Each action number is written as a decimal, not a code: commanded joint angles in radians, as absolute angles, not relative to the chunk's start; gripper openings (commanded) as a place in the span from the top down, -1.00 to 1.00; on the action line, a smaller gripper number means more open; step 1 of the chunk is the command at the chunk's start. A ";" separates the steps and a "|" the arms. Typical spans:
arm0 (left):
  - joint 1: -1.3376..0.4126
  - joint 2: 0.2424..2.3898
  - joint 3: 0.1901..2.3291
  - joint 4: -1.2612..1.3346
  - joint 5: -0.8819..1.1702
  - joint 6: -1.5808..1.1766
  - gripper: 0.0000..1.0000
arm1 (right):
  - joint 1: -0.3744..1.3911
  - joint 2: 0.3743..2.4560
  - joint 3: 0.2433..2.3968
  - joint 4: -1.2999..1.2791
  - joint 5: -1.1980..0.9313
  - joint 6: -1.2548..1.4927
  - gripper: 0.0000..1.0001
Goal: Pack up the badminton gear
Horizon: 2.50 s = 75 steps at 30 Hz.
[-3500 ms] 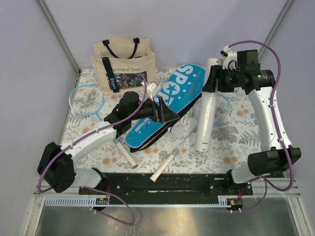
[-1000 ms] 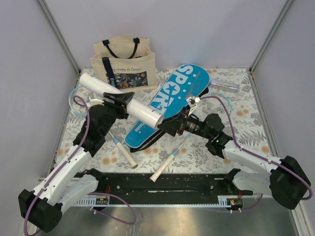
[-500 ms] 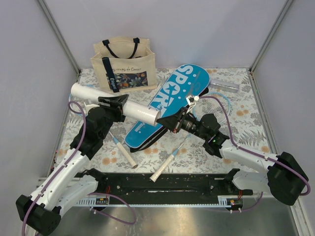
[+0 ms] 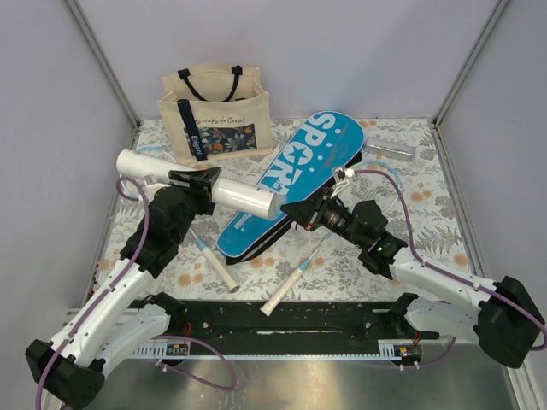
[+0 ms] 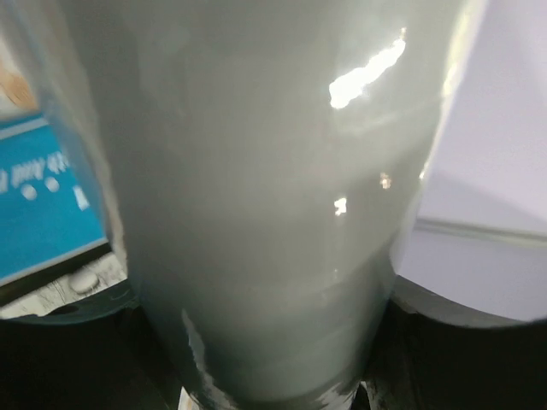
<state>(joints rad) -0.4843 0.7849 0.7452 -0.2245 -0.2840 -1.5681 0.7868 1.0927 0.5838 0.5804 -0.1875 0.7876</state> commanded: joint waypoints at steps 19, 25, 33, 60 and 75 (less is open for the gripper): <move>-0.436 0.767 0.804 -0.403 -0.374 -1.511 -0.08 | 0.602 0.795 0.661 -0.509 0.497 1.024 1.00; -0.437 0.735 0.808 -0.417 -0.365 -1.470 -0.11 | 0.491 0.817 0.637 -0.741 0.558 1.199 1.00; -0.465 0.727 0.793 -0.442 -0.295 -1.517 -0.11 | 0.427 0.963 0.588 -0.862 0.627 1.310 0.94; -0.403 0.847 0.801 -0.462 0.075 -1.643 -0.07 | 0.580 1.074 0.814 -0.568 0.343 0.651 -0.19; -0.380 0.782 0.810 -0.442 0.187 -1.595 -0.07 | 0.704 1.262 0.836 -0.563 0.437 0.578 -0.30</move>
